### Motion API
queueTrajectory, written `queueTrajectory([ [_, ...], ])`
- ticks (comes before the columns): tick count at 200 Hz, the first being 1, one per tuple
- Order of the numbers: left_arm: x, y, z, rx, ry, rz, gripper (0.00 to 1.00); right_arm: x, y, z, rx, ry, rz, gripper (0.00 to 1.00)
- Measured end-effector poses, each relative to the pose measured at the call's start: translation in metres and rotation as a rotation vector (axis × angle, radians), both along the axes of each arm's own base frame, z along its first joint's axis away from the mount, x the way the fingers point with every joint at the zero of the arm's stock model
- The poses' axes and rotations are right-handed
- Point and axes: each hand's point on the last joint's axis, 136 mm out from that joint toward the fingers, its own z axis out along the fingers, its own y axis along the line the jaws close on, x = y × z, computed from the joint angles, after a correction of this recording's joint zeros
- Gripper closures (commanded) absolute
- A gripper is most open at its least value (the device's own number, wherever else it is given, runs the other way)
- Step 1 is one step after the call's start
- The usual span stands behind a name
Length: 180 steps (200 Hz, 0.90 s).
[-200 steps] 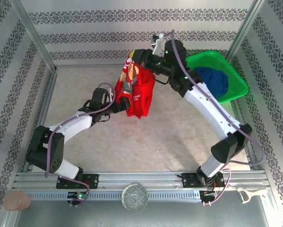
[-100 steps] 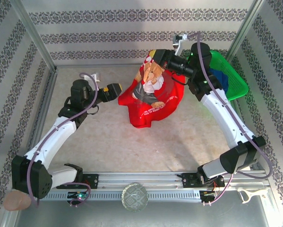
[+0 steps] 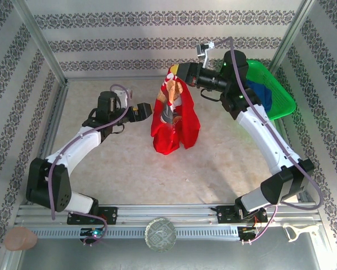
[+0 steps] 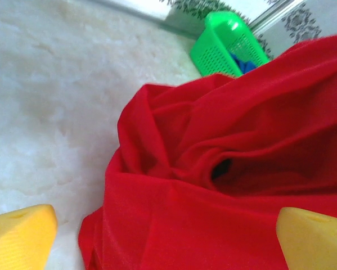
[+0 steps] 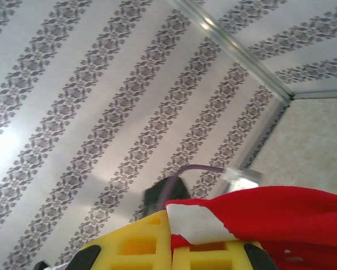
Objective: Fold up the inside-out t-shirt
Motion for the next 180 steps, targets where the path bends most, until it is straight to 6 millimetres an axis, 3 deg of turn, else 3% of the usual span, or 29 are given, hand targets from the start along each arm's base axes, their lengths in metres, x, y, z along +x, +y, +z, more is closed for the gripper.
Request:
queueTrajectory([
  [24, 0.009, -0.013, -0.019, 0.012, 0.041, -0.039, 0.0, -0.007, 0.007, 0.02, 0.022, -0.031, 0.033, 1.0],
  [44, 0.012, -0.037, -0.027, 0.014, 0.054, -0.102, 0.0, -0.01, 0.01, 0.034, 0.04, -0.052, 0.05, 1.0],
  [50, 0.013, -0.045, -0.028, 0.009, 0.057, -0.125, 0.05, -0.011, 0.01, 0.036, 0.043, -0.058, 0.052, 1.0],
  [68, 0.015, -0.069, -0.029, -0.039, 0.059, -0.193, 0.51, -0.012, 0.01, 0.039, 0.046, -0.065, 0.057, 1.0],
  [84, 0.02, -0.081, -0.028, -0.117, 0.068, -0.224, 1.0, -0.012, 0.001, 0.033, 0.044, -0.069, 0.035, 1.0],
  [101, 0.03, -0.075, -0.017, -0.206, 0.054, -0.194, 1.0, -0.011, -0.021, 0.009, 0.028, -0.042, -0.027, 1.0],
  [121, 0.047, -0.043, 0.01, -0.305, 0.005, -0.105, 1.0, -0.01, -0.052, -0.032, 0.011, 0.006, -0.121, 1.0],
  [143, 0.06, 0.006, 0.058, -0.371, -0.092, 0.005, 1.0, -0.005, -0.069, -0.087, -0.013, 0.078, -0.193, 1.0],
  [161, 0.059, 0.031, 0.099, -0.385, -0.179, 0.051, 1.0, -0.002, -0.072, -0.132, -0.036, 0.145, -0.216, 1.0],
  [164, 0.058, 0.033, 0.107, -0.383, -0.195, 0.054, 0.97, -0.001, -0.072, -0.138, -0.04, 0.157, -0.218, 1.0],
  [172, 0.056, 0.035, 0.127, -0.378, -0.239, 0.05, 0.76, 0.001, -0.071, -0.151, -0.048, 0.184, -0.22, 1.0],
  [180, 0.053, 0.034, 0.144, -0.372, -0.278, 0.037, 0.64, 0.004, -0.071, -0.157, -0.051, 0.195, -0.22, 1.0],
])
